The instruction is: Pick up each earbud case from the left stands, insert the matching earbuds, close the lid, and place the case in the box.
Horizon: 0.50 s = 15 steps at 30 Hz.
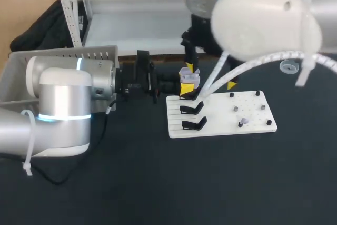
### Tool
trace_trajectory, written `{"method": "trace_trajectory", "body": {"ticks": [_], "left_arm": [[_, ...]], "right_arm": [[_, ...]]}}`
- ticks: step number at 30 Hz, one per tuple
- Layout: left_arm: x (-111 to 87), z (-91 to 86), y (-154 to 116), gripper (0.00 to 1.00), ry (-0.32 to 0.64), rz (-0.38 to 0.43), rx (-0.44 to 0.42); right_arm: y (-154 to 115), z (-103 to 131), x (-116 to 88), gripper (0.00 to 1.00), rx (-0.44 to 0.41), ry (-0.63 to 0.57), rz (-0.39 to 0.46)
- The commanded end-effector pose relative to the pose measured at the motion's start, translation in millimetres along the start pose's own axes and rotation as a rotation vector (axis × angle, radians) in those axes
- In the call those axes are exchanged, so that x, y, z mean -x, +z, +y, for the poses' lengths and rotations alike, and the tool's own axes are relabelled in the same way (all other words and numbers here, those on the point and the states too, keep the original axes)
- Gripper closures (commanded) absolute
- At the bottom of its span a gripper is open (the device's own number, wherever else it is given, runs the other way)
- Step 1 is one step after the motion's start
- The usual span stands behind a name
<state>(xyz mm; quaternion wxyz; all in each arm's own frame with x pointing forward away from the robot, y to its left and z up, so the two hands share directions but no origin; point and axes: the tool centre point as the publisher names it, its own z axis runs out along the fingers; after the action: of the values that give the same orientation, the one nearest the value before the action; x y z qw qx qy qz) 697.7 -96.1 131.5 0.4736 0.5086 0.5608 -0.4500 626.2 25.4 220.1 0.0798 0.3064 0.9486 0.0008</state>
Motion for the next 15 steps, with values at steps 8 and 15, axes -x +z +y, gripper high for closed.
{"method": "trace_trajectory", "body": {"ticks": [8,15], "left_arm": [[-0.8,-0.4,0.1,1.0,0.001,-0.003,0.002],[-0.8,-0.4,0.1,1.0,0.001,-0.003,0.002]], "right_arm": [[26.2,-43.2,5.3,0.0,0.185,-0.08,-0.002],[54.9,-70.6,10.9,0.0,0.307,-0.344,-0.021]]}}
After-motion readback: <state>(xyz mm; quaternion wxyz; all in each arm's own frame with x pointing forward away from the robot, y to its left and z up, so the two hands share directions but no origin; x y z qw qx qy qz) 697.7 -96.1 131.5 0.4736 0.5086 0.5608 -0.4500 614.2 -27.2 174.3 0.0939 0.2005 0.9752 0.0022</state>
